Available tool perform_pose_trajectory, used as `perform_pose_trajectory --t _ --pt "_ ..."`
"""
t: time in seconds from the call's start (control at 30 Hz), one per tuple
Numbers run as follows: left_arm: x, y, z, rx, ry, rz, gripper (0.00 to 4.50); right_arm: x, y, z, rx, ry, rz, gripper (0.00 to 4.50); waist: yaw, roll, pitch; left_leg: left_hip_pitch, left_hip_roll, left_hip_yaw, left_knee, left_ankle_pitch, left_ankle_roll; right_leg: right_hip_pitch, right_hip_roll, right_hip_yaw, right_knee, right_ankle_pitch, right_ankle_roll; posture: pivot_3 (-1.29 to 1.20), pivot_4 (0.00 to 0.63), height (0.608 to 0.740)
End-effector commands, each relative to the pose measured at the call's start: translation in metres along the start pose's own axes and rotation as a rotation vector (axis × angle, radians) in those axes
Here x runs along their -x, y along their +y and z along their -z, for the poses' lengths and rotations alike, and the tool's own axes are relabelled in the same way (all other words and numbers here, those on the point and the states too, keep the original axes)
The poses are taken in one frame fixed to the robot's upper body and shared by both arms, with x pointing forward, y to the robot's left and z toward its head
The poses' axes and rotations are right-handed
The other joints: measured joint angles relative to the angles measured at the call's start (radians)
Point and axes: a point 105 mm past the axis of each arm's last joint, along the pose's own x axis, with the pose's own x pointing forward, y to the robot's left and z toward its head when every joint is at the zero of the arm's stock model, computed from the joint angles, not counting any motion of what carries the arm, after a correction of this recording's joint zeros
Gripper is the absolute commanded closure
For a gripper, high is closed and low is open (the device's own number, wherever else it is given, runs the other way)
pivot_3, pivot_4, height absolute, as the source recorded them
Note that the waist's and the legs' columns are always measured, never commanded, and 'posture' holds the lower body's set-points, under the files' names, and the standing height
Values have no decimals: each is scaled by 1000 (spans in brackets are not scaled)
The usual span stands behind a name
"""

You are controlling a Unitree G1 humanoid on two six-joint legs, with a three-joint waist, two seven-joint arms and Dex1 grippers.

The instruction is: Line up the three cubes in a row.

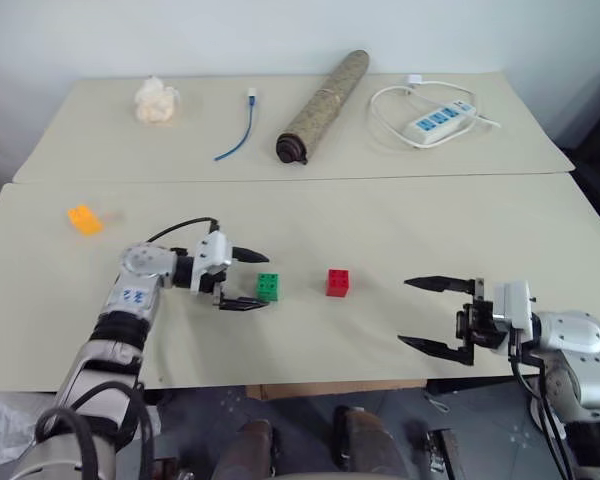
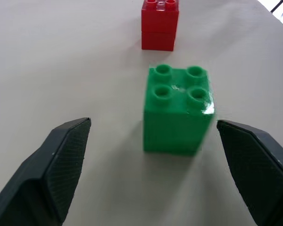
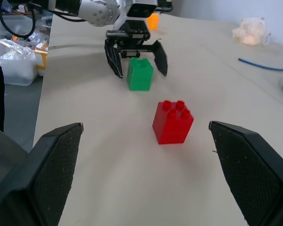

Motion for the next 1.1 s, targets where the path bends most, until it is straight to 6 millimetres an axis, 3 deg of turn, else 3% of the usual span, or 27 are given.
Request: perform_pose_trajectory --t 0.03,0.17,0.23,0.3,0.33,0.4,0.5,0.6,0.7,0.8,0.93,1.1 --pt "37 7 -31 -47 -85 -194 18 -9 -3 -6 -17 -49 -30 0 1 0 0 0 0 -1 0 0 0 0 0 0 0 0 -1 0 150 740" --pt "120 1 -34 26 -159 -686 18 -37 -13 -19 -19 -152 -48 0 -14 1 1 0 2 -2 0 -1 -2 0 0 6 0 -1 -2 0 150 740" --pt "144 -8 -29 68 -160 -843 18 -44 -15 -22 -22 -181 -57 0 -13 1 1 0 3 -3 -1 -1 -3 0 0 6 0 -2 -3 0 150 740" --pt "177 -31 -14 136 -152 -1067 18 -55 -16 -27 -19 -217 -76 0 2 1 1 0 3 -3 -1 -1 -3 1 0 4 0 -2 -4 0 150 740" --pt "202 -52 0 172 -137 -1247 18 -63 -16 -32 -2 -246 -88 0 2 1 1 0 3 -3 -1 -2 -2 1 0 4 -1 -2 -4 0 150 740" --pt "233 -86 16 219 -103 -1487 18 -72 -16 -38 13 -282 -100 0 -4 2 1 1 2 -2 -1 -3 -1 2 -1 6 -1 -2 -4 0 150 740" --pt "253 -124 38 297 -61 -1772 18 -81 -22 -40 19 -289 -64 0 5 -1 1 1 2 -1 -1 -5 -1 2 0 6 -4 -2 -4 0 150 740" --pt "246 -140 45 348 -81 -1901 18 -82 -24 -39 32 -280 -47 0 35 -3 1 1 2 -3 0 -5 -1 4 0 3 -8 -2 -4 0 150 740" --pt "217 -129 42 370 -112 -1841 18 -80 -26 -38 30 -274 -38 0 40 -4 1 2 1 -6 2 -5 0 9 -2 1 -10 -2 -3 0 150 740" --pt "202 -103 33 361 -158 -1793 18 -78 -28 -34 31 -261 -32 0 32 -3 1 5 1 -6 2 -6 0 13 -2 1 -11 -2 -3 0 150 740" --pt "199 -52 15 305 -176 -1793 18 -78 -29 -33 29 -258 -27 0 24 -3 1 5 3 -7 2 -6 -1 11 1 1 -9 -2 -4 0 150 740" --pt "205 10 17 357 -181 -1863 18 -81 -26 -32 8 -253 -55 0 18 -3 0 5 3 -5 2 -5 -2 9 3 -1 -6 -2 -4 0 150 740"
